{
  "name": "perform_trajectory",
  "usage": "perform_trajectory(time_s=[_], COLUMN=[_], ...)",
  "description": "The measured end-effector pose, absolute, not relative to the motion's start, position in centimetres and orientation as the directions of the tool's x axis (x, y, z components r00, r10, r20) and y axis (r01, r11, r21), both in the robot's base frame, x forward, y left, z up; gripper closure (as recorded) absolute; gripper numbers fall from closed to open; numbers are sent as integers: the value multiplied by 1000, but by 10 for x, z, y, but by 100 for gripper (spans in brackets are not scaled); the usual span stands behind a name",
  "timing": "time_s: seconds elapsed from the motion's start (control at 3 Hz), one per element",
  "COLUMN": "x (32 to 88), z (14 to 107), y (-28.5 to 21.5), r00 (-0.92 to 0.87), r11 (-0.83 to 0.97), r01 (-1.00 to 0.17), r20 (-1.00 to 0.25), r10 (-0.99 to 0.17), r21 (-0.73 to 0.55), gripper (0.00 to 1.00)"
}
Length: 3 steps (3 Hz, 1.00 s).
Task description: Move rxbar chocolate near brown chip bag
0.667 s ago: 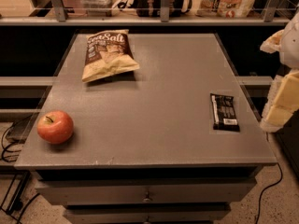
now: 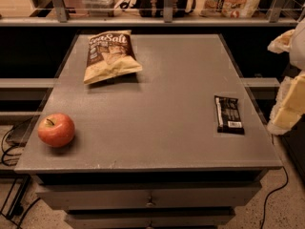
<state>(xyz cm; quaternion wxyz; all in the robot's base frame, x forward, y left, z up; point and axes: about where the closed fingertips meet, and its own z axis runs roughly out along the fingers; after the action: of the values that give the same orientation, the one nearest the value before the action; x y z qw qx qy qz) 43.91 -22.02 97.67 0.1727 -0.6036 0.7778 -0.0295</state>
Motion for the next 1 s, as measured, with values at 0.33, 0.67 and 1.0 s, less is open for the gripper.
perform_trajectory(time_s=[0.33,0.67,1.0], x=[444,455,471], z=[964,939,913], y=[-223,-227,-225], r00=[-189,-193,-201], r11=[268,285,291], r01=[-932,-937,-945], r20=[-305,-383,-438], r10=[-934,-904,-876], r21=[-245,-201,-150], gripper=[0,0,0])
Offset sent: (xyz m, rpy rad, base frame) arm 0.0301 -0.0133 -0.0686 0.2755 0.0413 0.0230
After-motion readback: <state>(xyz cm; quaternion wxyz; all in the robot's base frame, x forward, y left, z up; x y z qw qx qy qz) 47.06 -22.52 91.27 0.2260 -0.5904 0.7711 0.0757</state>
